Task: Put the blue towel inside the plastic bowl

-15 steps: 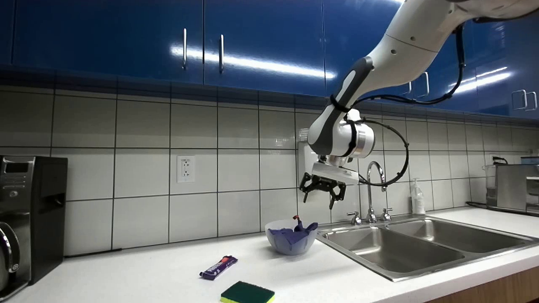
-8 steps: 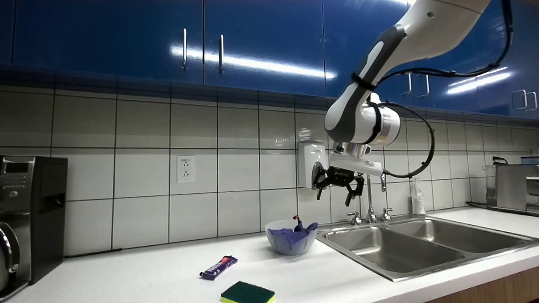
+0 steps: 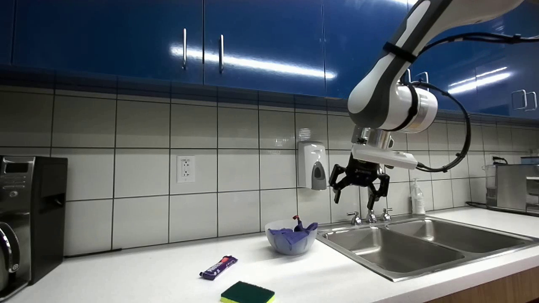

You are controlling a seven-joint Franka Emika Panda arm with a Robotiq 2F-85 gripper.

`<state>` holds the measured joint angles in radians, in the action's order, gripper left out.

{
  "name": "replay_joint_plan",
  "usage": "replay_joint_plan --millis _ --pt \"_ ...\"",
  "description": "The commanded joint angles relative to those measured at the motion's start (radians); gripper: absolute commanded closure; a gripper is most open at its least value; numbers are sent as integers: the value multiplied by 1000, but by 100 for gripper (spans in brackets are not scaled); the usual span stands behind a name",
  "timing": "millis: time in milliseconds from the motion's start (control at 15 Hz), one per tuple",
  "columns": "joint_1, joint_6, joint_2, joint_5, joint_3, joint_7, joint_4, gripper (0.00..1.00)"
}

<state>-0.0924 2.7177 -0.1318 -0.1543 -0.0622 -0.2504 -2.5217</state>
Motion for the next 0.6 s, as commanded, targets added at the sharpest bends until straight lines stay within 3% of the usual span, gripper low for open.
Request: replay_joint_plan --millis 0,133,200,533 --pt "40 -72 -139 29 45 -16 -98 0" --pt "49 -98 -169 45 64 -34 -118 0" --pt "35 -58 -100 -4 51 6 -76 0" --pt "42 -73 -135 6 62 3 -102 0"
